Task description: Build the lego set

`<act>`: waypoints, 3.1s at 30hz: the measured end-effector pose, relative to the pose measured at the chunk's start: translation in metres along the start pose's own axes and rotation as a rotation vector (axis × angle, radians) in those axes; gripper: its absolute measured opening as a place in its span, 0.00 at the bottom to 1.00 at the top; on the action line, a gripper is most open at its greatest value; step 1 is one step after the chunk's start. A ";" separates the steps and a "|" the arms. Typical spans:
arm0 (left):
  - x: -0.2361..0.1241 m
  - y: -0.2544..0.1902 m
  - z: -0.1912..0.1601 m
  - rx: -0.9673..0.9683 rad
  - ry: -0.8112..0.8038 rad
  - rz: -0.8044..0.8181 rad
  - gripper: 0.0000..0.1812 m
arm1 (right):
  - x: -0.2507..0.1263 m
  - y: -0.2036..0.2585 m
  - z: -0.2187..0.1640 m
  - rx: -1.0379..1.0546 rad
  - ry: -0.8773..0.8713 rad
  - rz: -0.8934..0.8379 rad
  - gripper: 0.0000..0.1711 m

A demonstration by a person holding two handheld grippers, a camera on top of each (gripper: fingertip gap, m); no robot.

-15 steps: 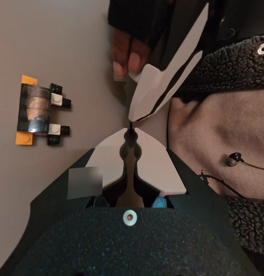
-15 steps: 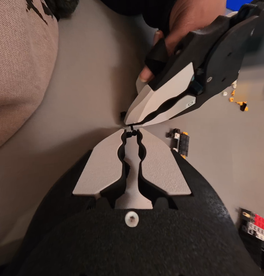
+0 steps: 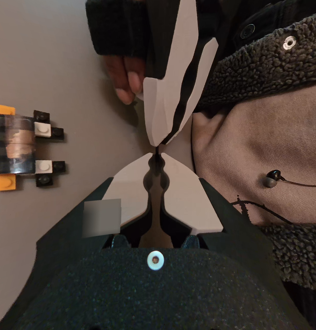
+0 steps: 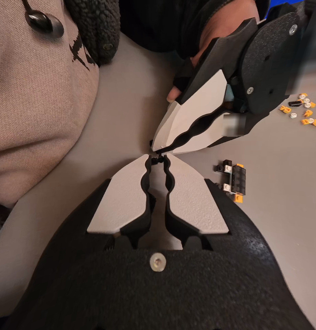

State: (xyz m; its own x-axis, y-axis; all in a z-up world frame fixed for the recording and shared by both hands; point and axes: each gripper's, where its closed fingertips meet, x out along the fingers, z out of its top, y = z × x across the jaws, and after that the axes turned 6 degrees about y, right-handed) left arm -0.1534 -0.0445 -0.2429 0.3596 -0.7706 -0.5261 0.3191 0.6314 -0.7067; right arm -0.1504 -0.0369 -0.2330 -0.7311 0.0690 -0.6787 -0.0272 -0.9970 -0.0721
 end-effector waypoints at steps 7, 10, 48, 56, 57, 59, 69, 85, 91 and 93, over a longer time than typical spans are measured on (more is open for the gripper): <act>0.002 -0.001 0.000 0.007 0.003 -0.009 0.01 | 0.001 0.007 0.004 0.013 -0.037 0.051 0.07; 0.002 -0.002 -0.001 0.020 0.008 -0.008 0.01 | 0.004 0.009 0.004 0.015 -0.034 0.064 0.07; -0.003 -0.006 0.008 0.034 -0.080 -0.045 0.01 | -0.007 -0.003 0.012 0.062 -0.129 0.013 0.03; -0.008 -0.006 0.014 0.046 -0.129 -0.049 0.01 | -0.012 -0.009 0.012 0.079 -0.151 -0.015 0.04; -0.009 -0.007 0.014 0.047 -0.133 -0.051 0.01 | -0.012 -0.009 0.012 0.079 -0.150 -0.016 0.04; -0.010 -0.007 0.015 0.050 -0.139 -0.056 0.01 | -0.012 -0.009 0.012 0.081 -0.148 -0.016 0.04; -0.011 -0.007 0.017 0.050 -0.155 -0.052 0.01 | -0.015 -0.012 0.013 0.075 -0.152 -0.046 0.06; -0.027 0.010 0.027 0.014 -0.261 0.029 0.01 | -0.019 -0.025 0.005 0.103 -0.123 -0.115 0.07; -0.042 0.018 0.037 -0.006 -0.364 0.039 0.01 | -0.020 -0.027 0.000 0.120 -0.117 -0.110 0.06; -0.046 0.019 0.039 -0.012 -0.392 0.038 0.01 | -0.019 -0.026 0.000 0.128 -0.117 -0.101 0.06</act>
State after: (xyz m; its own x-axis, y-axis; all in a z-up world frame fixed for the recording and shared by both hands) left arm -0.1295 0.0064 -0.2133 0.6790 -0.6541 -0.3332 0.2895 0.6558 -0.6973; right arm -0.1353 -0.0122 -0.2180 -0.7941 0.1721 -0.5829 -0.1854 -0.9820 -0.0372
